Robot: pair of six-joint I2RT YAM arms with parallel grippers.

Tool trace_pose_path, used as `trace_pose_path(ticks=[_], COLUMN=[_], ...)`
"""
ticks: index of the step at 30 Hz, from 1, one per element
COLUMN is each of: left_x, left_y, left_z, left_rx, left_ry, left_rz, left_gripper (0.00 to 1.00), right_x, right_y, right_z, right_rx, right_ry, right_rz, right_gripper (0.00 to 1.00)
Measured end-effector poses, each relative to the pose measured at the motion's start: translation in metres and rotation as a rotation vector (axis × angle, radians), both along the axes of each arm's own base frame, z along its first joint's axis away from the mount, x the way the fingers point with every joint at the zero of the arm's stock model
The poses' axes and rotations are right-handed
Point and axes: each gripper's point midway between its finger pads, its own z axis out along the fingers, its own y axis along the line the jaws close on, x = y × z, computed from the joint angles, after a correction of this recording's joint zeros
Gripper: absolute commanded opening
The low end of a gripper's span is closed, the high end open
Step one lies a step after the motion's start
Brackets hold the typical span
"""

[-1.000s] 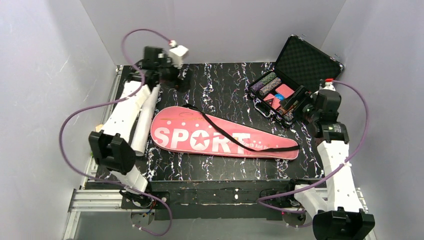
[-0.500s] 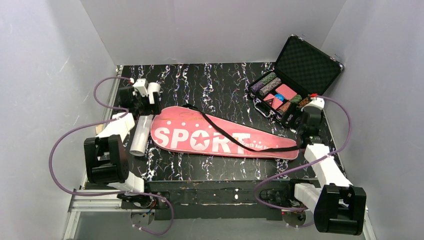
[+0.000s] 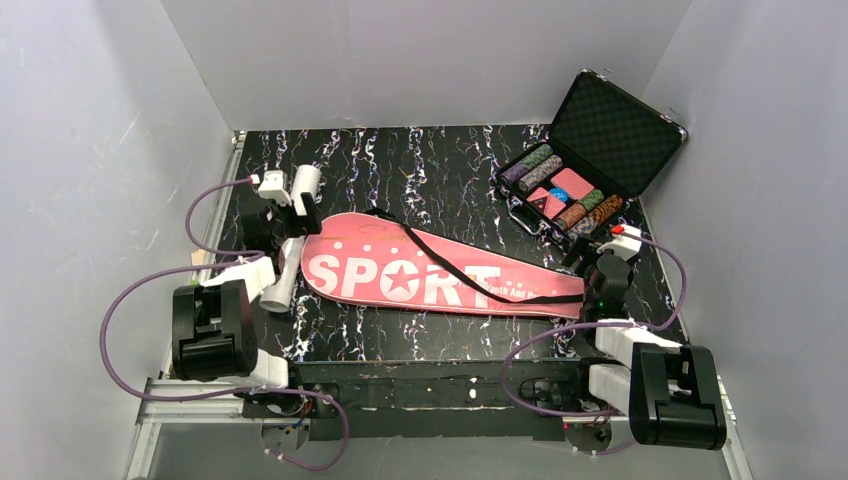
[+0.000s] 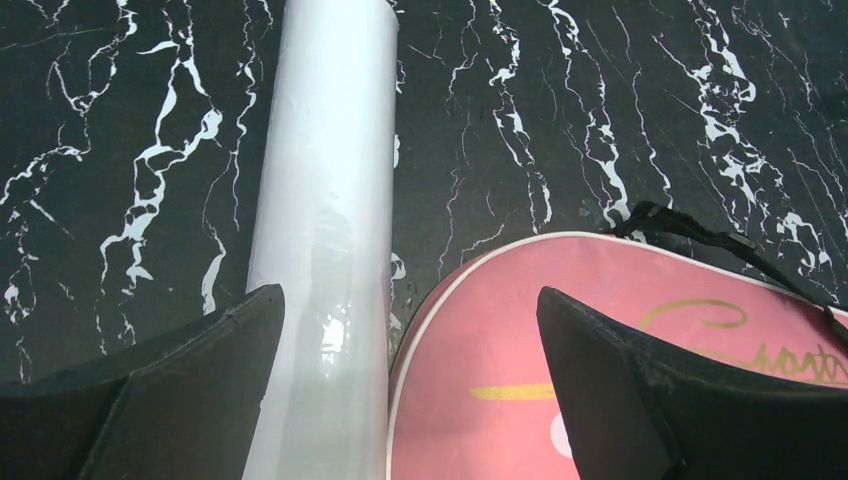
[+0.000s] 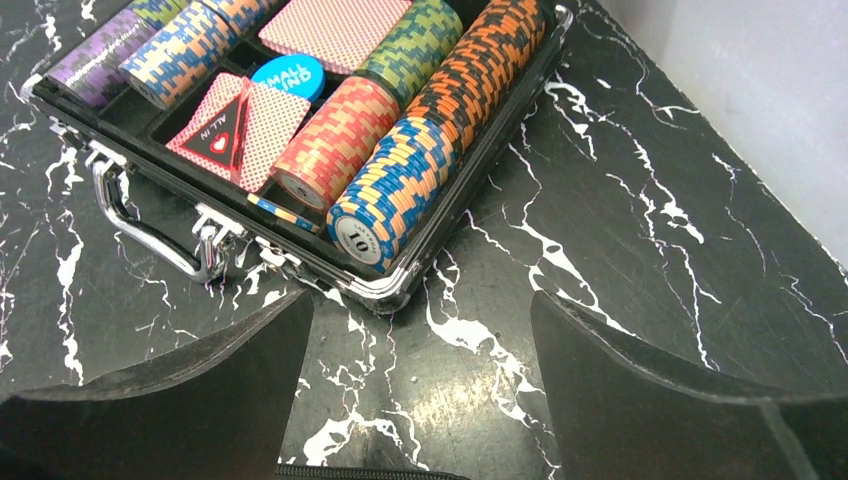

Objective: Pack up the badminton gear

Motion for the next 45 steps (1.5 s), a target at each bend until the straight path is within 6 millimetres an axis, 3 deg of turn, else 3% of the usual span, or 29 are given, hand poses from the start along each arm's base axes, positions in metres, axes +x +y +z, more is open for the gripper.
trace_pose_path(ticks=[6, 10, 16, 22, 27, 36, 45], left_x=[-0.013, -0.016, -0.024, -0.022, -0.046, -0.04, -0.04], left_y=[0.0, 0.0, 0.001, -0.003, -0.036, -0.027, -0.027], left_z=[0.004, 0.008, -0.019, -0.017, -0.031, -0.026, -0.026], left_rx=[-0.005, -0.003, 0.003, 0.022, 0.077, 0.084, 0.084], left_ry=[-0.055, -0.095, -0.099, -0.133, -0.19, -0.209, -0.209], left_rz=[0.012, 0.016, 0.028, 0.009, -0.114, -0.087, -0.087], left_gripper=[0.98, 0.98, 0.98, 0.98, 0.98, 0.98, 0.98], right_x=[0.006, 0.013, 0.019, 0.028, 0.04, 0.037, 0.036], right_y=[-0.001, 0.009, 0.034, 0.032, 0.021, 0.014, 0.011], right_z=[0.01, 0.011, 0.001, 0.009, 0.016, 0.003, 0.002], right_rx=[-0.024, -0.057, -0.12, -0.138, -0.122, -0.085, -0.071], right_ry=[-0.086, -0.106, -0.069, -0.073, -0.062, -0.01, -0.008], right_rz=[-0.002, 0.04, 0.143, 0.142, 0.112, 0.1, 0.097], right_gripper=[0.89, 0.89, 0.89, 0.89, 0.9, 0.9, 0.9])
